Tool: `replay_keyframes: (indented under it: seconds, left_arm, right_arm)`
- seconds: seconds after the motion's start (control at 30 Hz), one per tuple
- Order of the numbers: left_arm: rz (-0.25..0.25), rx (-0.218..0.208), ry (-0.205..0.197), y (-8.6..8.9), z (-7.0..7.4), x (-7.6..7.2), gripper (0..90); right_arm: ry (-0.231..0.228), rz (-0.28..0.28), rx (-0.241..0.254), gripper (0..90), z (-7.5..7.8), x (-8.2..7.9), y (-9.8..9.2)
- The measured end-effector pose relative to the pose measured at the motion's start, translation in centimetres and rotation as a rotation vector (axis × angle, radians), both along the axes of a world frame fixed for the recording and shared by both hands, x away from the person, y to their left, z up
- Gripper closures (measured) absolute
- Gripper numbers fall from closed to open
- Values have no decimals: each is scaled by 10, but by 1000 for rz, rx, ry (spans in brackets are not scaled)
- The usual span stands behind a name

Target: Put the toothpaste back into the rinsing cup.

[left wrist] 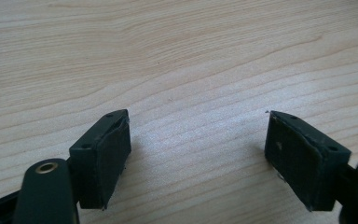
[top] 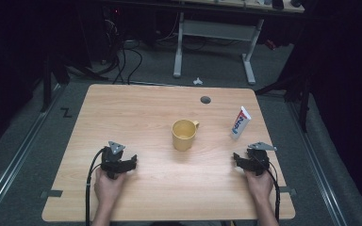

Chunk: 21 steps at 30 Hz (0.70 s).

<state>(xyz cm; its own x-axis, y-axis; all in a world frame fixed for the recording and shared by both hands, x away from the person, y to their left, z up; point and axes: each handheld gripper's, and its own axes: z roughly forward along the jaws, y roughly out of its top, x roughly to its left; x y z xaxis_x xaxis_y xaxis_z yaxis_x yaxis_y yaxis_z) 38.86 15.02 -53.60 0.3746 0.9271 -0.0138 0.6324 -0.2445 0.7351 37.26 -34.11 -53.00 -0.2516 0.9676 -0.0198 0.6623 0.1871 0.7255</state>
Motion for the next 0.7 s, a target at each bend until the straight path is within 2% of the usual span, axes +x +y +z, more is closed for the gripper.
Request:
replay_keyframes:
  seconds: [0.7]
  left_arm:
    - [3, -1, -1, 0, 0, 0, 227]
  right_arm:
    - [0, -3, 1, 346, 0, -3, 4]
